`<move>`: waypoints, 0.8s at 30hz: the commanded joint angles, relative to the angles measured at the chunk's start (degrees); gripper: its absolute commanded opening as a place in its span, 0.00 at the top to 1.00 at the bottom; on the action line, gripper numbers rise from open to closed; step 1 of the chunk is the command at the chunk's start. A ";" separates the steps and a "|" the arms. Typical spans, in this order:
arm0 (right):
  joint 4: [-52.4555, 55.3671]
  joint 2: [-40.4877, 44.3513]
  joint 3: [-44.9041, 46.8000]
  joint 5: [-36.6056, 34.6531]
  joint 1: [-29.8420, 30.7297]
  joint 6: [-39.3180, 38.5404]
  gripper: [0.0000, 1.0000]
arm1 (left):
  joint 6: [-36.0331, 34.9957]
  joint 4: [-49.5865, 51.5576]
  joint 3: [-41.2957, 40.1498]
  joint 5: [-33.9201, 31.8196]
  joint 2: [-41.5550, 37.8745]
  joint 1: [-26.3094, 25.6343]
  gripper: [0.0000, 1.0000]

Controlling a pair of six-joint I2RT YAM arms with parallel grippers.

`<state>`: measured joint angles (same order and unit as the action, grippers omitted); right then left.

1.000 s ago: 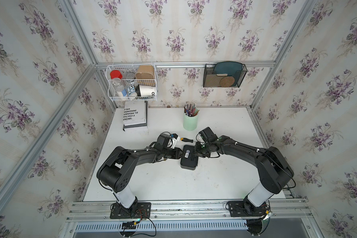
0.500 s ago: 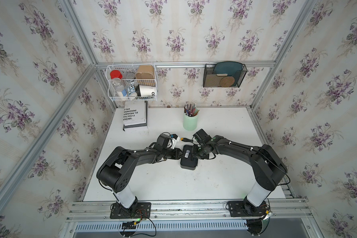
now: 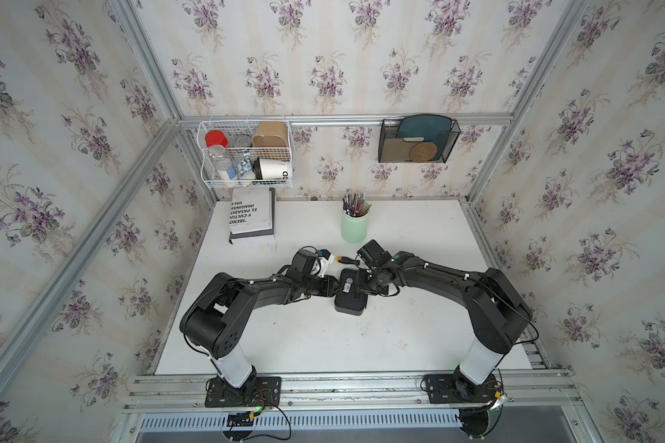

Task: Remove the battery from the alarm
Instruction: Adjust the cover on the alarm.

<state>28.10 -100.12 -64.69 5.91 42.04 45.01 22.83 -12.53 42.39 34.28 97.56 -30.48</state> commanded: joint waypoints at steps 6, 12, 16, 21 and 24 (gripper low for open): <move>2.92 1.03 -0.59 -1.30 -0.05 -0.37 1.00 | -0.29 -0.64 -0.12 -0.67 -0.41 -0.02 0.66; 2.41 3.50 -0.50 1.79 -0.87 0.63 1.00 | 0.02 -1.53 -0.64 -1.05 -0.64 -0.02 0.66; -0.34 4.75 2.26 6.54 -2.35 1.22 1.00 | 0.38 -2.64 -0.98 -0.33 -0.68 -0.02 0.65; -6.82 5.52 7.39 13.40 -4.95 1.84 1.00 | -0.02 -2.83 -1.26 -0.12 -0.97 0.00 0.66; -7.92 4.64 7.64 14.48 -5.09 1.15 1.00 | -0.05 -2.90 -1.26 0.00 -0.84 -0.02 0.65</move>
<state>23.31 -95.02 -57.39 17.19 36.93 46.52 22.87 -13.58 41.28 33.91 96.90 -30.50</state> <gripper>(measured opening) 0.071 0.345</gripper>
